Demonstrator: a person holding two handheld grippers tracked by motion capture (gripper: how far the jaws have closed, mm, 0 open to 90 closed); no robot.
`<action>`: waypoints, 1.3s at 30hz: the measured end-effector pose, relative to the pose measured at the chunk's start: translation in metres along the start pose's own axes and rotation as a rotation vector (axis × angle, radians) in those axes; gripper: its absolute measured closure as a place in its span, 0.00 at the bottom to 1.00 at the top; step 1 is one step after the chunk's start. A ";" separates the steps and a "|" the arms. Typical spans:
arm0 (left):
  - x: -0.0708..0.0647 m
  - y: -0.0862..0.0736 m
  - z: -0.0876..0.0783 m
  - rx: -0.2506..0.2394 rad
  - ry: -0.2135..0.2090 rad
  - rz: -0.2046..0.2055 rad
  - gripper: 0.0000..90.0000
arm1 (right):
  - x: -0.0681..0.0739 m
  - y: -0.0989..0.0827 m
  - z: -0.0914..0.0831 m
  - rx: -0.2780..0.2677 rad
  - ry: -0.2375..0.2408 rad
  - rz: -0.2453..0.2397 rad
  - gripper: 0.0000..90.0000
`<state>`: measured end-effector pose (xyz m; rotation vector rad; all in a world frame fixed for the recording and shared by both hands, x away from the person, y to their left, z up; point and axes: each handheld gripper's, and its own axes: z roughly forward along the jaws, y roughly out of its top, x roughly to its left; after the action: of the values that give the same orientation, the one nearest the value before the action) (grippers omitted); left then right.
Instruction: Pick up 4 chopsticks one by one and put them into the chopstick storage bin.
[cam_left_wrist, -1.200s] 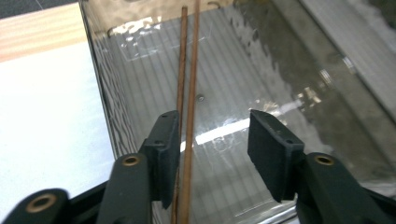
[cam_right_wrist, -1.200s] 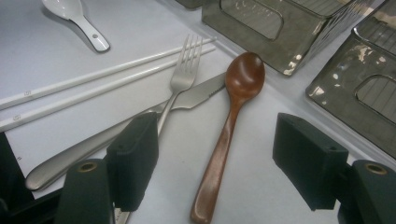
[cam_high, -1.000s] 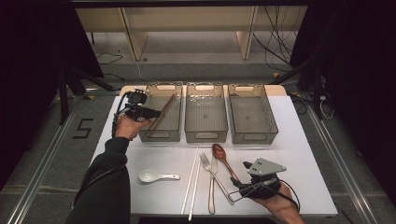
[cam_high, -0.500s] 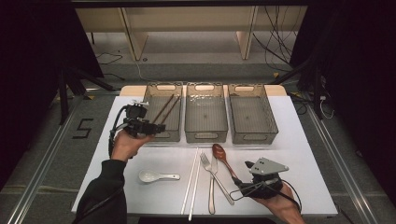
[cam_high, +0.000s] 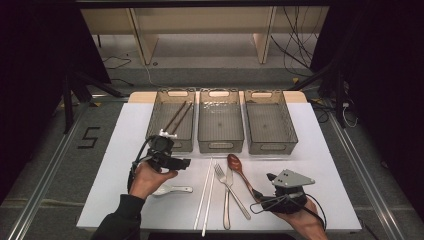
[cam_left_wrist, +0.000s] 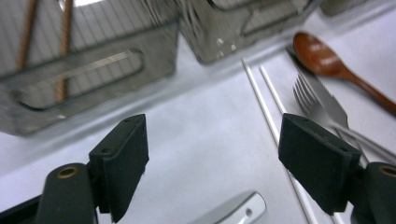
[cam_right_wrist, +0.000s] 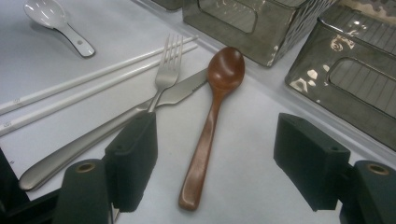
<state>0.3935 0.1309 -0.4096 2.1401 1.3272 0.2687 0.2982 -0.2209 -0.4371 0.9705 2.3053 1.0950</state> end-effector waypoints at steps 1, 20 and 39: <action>-0.002 -0.002 0.002 0.003 -0.002 0.000 0.26 | 0.000 0.000 0.000 0.000 0.000 0.001 0.35; -0.033 -0.030 0.010 0.095 -0.027 0.045 0.25 | -0.002 -0.004 -0.003 -0.001 -0.006 0.028 0.34; -0.067 -0.048 0.027 0.213 -0.053 0.115 0.36 | 0.000 -0.005 -0.005 0.002 -0.010 0.028 0.34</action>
<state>0.3382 0.0782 -0.4496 2.3882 1.2524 0.1196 0.2928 -0.2253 -0.4376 1.0098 2.2915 1.0973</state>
